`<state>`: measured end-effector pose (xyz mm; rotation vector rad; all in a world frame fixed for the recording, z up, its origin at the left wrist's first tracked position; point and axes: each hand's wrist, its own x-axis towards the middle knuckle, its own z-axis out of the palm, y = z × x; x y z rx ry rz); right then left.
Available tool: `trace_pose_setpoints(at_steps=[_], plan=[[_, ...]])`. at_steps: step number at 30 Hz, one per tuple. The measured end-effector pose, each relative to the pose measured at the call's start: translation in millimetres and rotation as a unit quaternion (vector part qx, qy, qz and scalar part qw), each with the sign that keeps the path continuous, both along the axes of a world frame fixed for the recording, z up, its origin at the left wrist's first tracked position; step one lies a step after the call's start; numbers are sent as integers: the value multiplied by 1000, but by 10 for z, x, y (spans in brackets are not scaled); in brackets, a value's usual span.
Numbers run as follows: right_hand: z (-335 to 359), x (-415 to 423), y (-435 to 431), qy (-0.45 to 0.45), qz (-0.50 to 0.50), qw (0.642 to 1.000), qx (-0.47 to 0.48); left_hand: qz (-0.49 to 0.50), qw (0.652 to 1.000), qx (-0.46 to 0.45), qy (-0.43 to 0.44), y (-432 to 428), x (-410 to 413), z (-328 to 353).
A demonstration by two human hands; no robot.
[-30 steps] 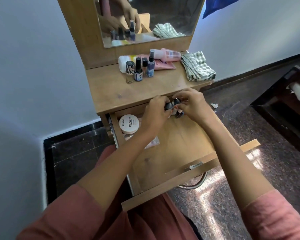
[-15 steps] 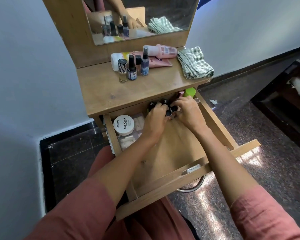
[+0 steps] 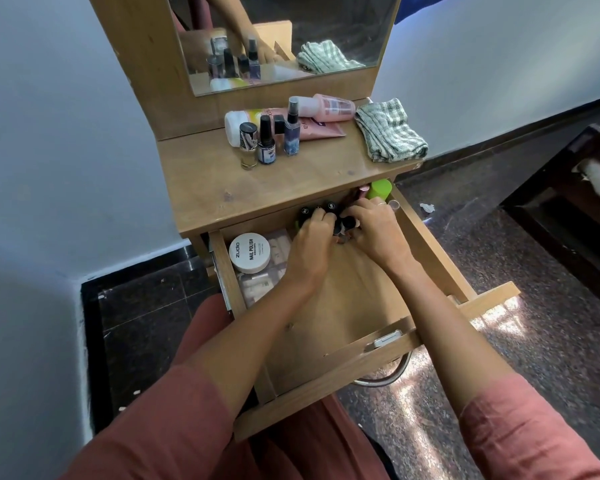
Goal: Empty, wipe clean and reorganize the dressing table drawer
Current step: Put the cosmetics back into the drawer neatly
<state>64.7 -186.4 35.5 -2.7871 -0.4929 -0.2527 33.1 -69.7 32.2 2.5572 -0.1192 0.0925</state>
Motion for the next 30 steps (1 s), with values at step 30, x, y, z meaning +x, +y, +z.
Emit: trace_pose_setpoints(at_steps=[30], plan=[[1018, 350, 1109, -53, 94, 967, 231, 146, 958, -118, -216, 1062, 339, 839]])
